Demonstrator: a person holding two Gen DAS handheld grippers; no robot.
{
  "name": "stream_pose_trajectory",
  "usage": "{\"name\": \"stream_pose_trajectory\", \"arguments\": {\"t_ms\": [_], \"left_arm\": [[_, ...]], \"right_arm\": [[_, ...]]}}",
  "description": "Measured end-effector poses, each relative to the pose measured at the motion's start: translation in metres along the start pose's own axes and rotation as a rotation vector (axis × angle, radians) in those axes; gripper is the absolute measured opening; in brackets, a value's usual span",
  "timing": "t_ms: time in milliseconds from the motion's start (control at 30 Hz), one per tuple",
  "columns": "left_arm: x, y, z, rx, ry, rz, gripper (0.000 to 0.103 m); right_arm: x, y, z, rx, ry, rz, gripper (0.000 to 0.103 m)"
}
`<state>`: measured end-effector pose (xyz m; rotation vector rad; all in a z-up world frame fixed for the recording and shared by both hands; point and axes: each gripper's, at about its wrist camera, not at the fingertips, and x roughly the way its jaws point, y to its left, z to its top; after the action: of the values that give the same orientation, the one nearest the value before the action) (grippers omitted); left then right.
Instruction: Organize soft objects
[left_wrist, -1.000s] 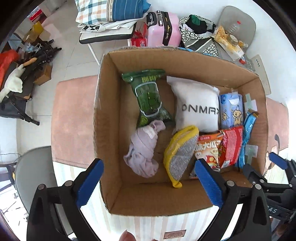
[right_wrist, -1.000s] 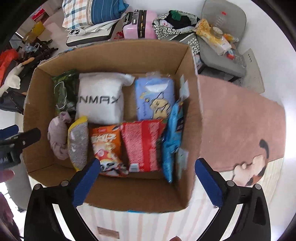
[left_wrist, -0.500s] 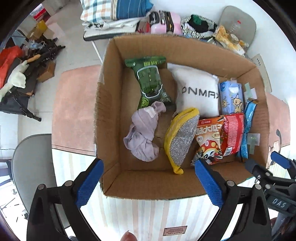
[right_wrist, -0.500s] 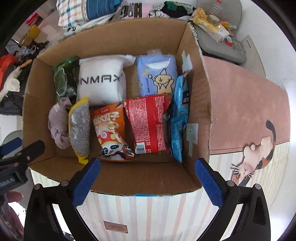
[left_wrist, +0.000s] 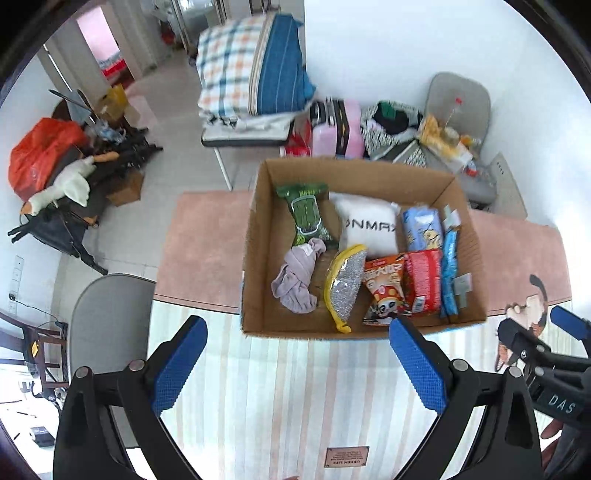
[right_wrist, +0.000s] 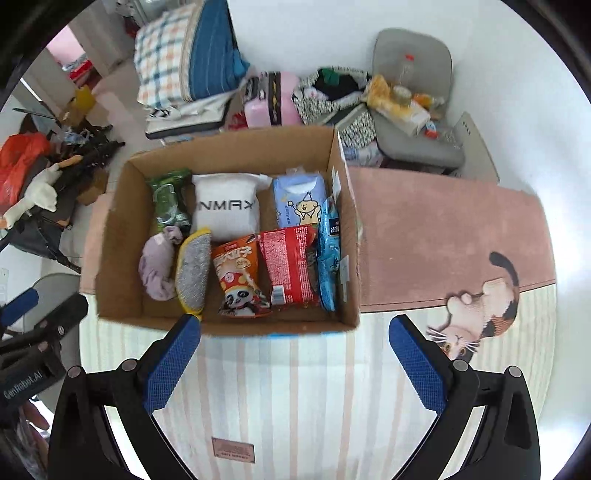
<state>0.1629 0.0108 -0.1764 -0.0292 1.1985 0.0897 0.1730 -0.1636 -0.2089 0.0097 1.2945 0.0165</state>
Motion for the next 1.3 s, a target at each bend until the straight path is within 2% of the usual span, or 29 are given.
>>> {"name": "stream_pose_trajectory", "arguments": {"t_ms": [333, 533, 733, 967, 1300], "left_arm": [[-0.096, -0.003, -0.038, 0.000, -0.126, -0.040, 0.101], [-0.137, -0.001, -0.060, -0.015, -0.145, -0.058, 0.101], [-0.173, 0.003, -0.084, -0.043, -0.185, -0.065, 0.101], [-0.199, 0.002, -0.100, -0.029, -0.199, -0.075, 0.101], [-0.221, 0.000, -0.115, -0.004, -0.246, -0.063, 0.101]], "right_arm": [[-0.103, -0.009, -0.062, -0.014, -0.136, 0.062, 0.103], [-0.167, -0.013, -0.091, -0.022, -0.236, 0.064, 0.103], [-0.216, -0.019, -0.114, -0.036, -0.298, 0.077, 0.103], [-0.255, -0.021, -0.142, -0.060, -0.339, 0.078, 0.103], [-0.286, -0.024, -0.170, -0.081, -0.369, 0.046, 0.103]]}}
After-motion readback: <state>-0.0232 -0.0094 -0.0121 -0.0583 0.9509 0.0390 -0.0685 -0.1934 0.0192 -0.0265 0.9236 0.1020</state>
